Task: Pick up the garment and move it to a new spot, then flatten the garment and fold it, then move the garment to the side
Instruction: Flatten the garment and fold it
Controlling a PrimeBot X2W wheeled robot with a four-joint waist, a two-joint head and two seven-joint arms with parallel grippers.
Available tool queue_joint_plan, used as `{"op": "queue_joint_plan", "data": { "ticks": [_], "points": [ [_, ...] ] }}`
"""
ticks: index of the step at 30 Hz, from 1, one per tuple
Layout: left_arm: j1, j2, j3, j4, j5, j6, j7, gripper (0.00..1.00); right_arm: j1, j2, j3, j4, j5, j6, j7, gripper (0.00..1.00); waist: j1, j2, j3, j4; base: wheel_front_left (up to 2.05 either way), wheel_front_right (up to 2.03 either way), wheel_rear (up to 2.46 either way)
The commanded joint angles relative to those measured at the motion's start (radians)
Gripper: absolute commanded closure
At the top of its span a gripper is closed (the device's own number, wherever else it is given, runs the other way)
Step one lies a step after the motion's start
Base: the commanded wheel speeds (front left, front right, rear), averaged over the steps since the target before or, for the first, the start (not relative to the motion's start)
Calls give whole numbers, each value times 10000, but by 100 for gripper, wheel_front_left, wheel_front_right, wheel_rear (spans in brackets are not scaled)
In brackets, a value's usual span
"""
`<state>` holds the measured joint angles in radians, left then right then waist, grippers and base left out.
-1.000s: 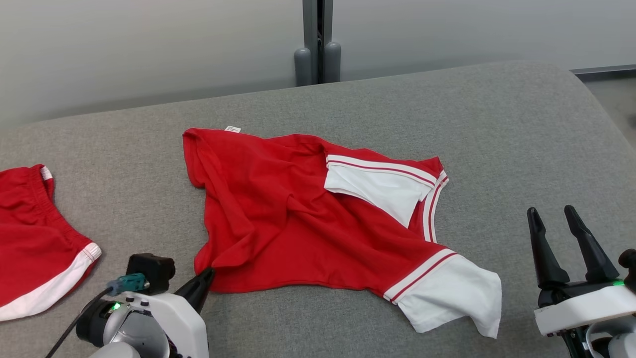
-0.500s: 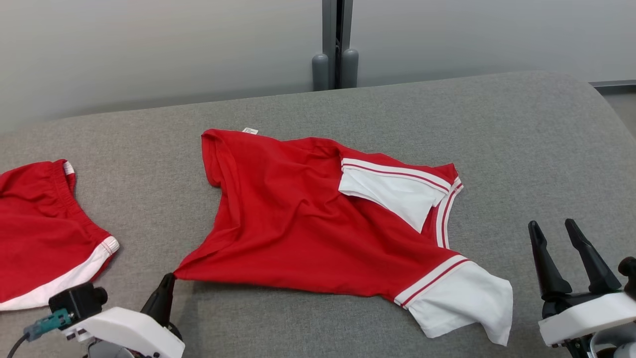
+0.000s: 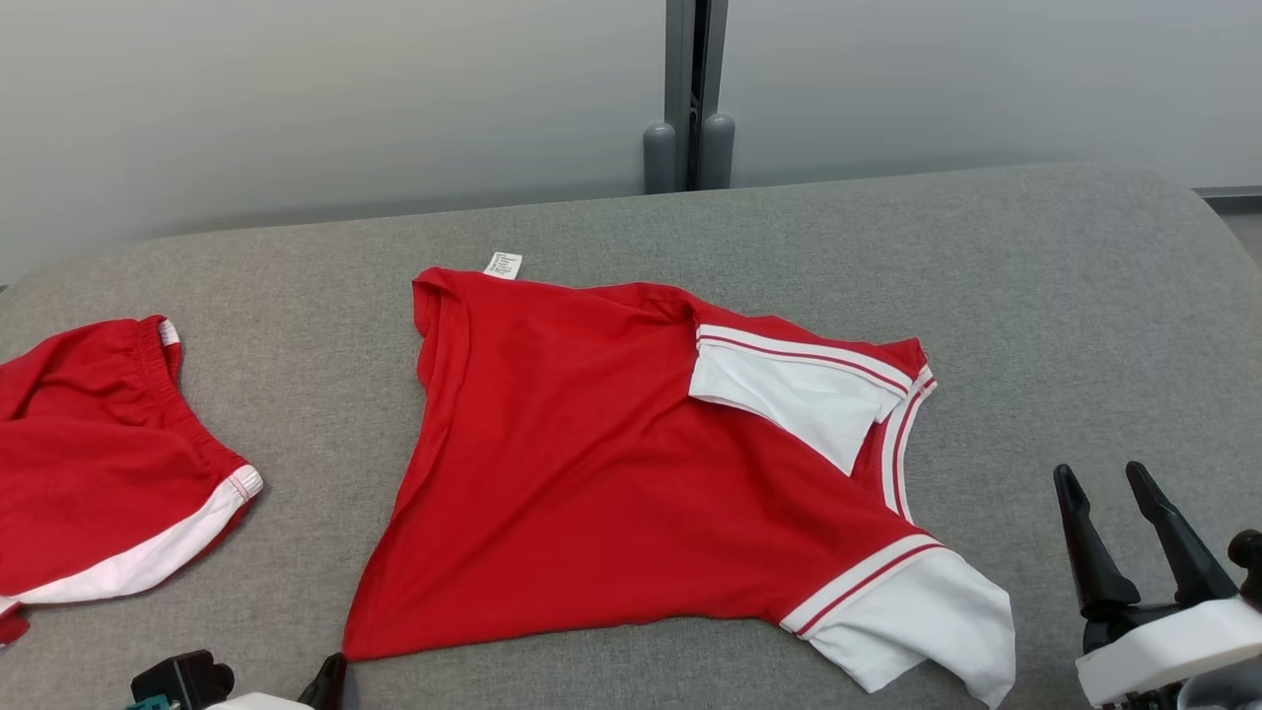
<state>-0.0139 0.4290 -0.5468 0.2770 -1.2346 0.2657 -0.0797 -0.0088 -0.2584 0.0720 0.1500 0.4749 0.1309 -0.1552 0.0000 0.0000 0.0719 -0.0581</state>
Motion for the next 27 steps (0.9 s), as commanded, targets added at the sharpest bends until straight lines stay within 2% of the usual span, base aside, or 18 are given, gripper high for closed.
{"op": "queue_joint_plan", "data": {
  "ticks": [1,2,3,6,10,18,24,27],
  "points": [
    [-195,-38,-17,163,32,-99,-42,89,129,-45,-47,37,21,-2,18,0,0,0,-31,17,0,0,0],
    [-239,-131,-11,248,-9,-166,-70,51,146,-36,-57,40,21,-2,19,0,0,0,-42,31,0,0,0],
    [-276,-170,-18,322,-29,-217,-88,0,150,-22,-70,36,15,-2,19,0,0,0,-55,43,0,0,0],
    [-412,-79,-49,417,216,-228,-265,0,176,24,-101,-8,7,-2,-2,0,0,0,-89,62,0,0,0],
    [-616,153,88,49,618,-33,-730,0,227,87,-231,-173,-53,-2,-145,0,0,0,-138,97,0,0,0],
    [-978,562,431,-1688,1802,532,-1619,0,195,340,-469,-656,-209,-2,-414,0,0,0,-407,161,0,0,0],
    [-1006,493,1123,-2909,3032,870,-1845,0,89,602,-623,-1140,-476,-2,-686,0,0,0,-531,167,0,0,0],
    [-851,281,1733,-3387,3861,958,-1857,0,154,788,-698,-1424,-707,-2,-780,0,0,0,-537,163,0,0,0]
  ]
}}
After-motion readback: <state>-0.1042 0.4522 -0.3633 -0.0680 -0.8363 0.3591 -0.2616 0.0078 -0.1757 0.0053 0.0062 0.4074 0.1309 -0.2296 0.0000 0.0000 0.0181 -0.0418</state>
